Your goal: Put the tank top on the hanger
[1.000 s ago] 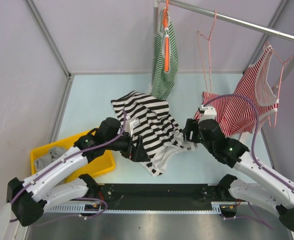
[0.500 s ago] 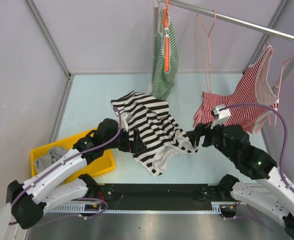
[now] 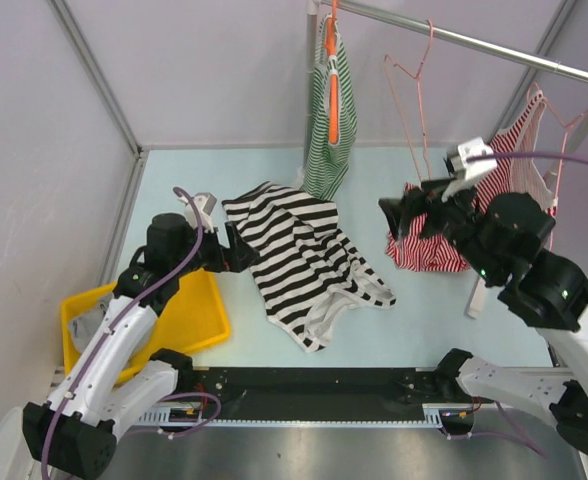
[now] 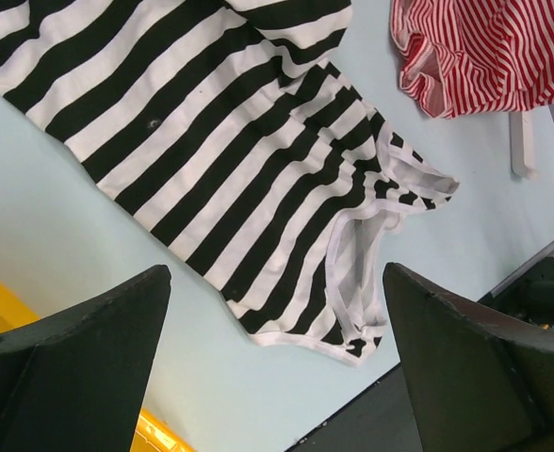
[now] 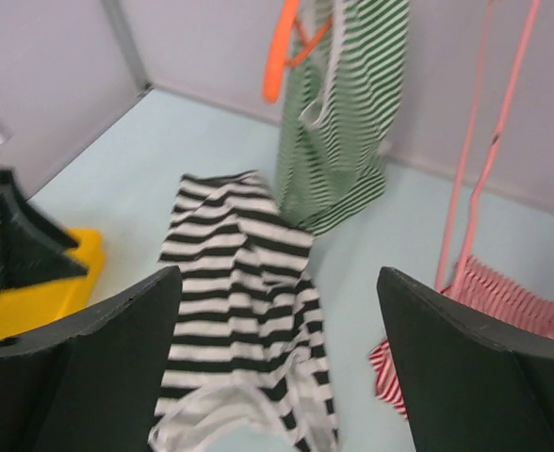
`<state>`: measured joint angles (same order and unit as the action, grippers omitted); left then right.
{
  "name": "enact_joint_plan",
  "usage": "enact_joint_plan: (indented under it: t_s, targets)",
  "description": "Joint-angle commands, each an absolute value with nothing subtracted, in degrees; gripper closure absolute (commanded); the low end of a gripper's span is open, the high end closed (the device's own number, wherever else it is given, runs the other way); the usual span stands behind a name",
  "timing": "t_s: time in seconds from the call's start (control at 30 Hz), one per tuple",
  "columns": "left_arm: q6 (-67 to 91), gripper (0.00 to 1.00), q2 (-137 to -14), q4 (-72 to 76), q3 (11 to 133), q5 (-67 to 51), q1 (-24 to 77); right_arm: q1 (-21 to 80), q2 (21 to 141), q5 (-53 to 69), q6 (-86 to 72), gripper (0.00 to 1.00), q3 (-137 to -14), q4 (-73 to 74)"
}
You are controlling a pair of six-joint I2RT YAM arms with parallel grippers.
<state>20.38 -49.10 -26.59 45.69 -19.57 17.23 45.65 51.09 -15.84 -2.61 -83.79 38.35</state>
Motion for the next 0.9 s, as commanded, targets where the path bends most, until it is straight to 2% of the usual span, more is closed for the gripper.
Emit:
enact_joint_plan:
  t_s: [0.0,0.13,0.37,0.73,0.83,0.87]
  targets:
    - [18.5,0.01,-47.1,-25.9,44.7,-23.5,16.7,43.8,60.7,-26.4,5.3,0.09,-94.1,36.1]
    - [19.3,0.01,-45.8,-25.5,42.9,-24.1,16.7,36.4,68.5,-21.5,6.2,0.1,-104.1,35.2]
    - [19.6,0.0,-43.1,-25.8,41.7,-24.4,16.7,26.1,78.0,-14.3,7.0,0.1,-111.7,32.4]
    - [21.4,0.01,-40.1,-26.2,38.1,-24.6,16.7,13.9,86.3,-2.9,4.3,0.1,-113.5,32.3]
    - [22.0,0.01,-39.1,-26.3,37.3,-24.5,16.7,13.4,87.4,-0.7,3.5,0.12,-113.1,31.6]
    - [22.1,0.01,-38.9,-26.2,36.8,-24.4,16.7,13.5,87.6,-0.5,3.4,0.16,-113.1,31.6]
